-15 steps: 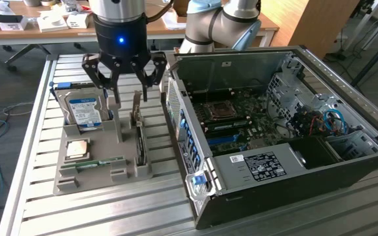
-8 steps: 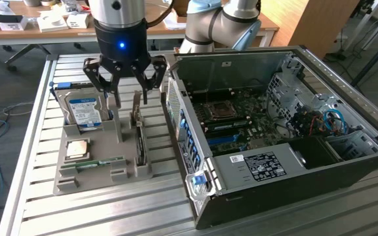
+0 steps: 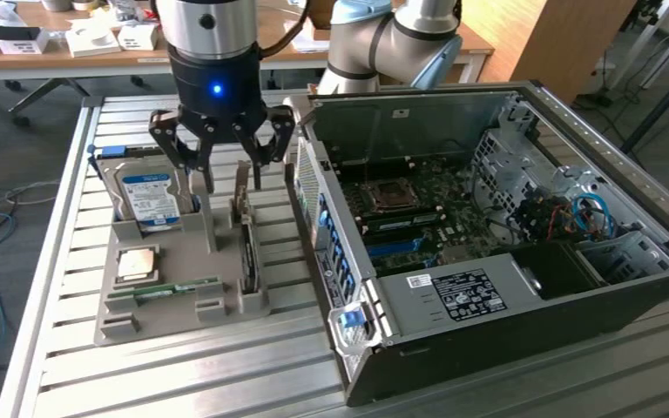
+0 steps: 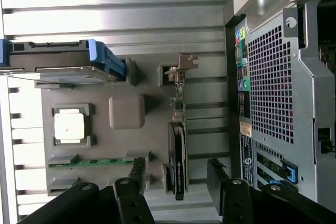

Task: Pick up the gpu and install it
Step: 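Pick up the gpu and move the gpu toward the slot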

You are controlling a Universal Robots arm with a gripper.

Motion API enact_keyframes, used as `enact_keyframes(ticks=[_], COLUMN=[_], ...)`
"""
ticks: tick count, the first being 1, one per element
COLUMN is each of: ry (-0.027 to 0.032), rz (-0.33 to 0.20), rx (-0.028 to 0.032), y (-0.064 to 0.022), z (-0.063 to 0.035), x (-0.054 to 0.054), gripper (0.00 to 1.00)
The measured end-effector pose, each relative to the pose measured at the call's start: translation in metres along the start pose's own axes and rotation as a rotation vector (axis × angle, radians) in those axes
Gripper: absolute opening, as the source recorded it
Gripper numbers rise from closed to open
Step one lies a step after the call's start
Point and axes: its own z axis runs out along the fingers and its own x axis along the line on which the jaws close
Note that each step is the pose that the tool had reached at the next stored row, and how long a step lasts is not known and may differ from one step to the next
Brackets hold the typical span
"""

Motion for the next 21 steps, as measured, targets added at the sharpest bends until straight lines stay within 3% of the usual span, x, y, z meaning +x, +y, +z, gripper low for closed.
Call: enact_keyframes(ticks=[9, 21], ry=[0.0001, 0.0], rz=[0.0, 0.0], rx=[0.0, -0.0001], y=[-0.0004, -0.0005], z=[0.0086, 0.0111], x=[0.0, 0.0], gripper=[0.59, 0.59])
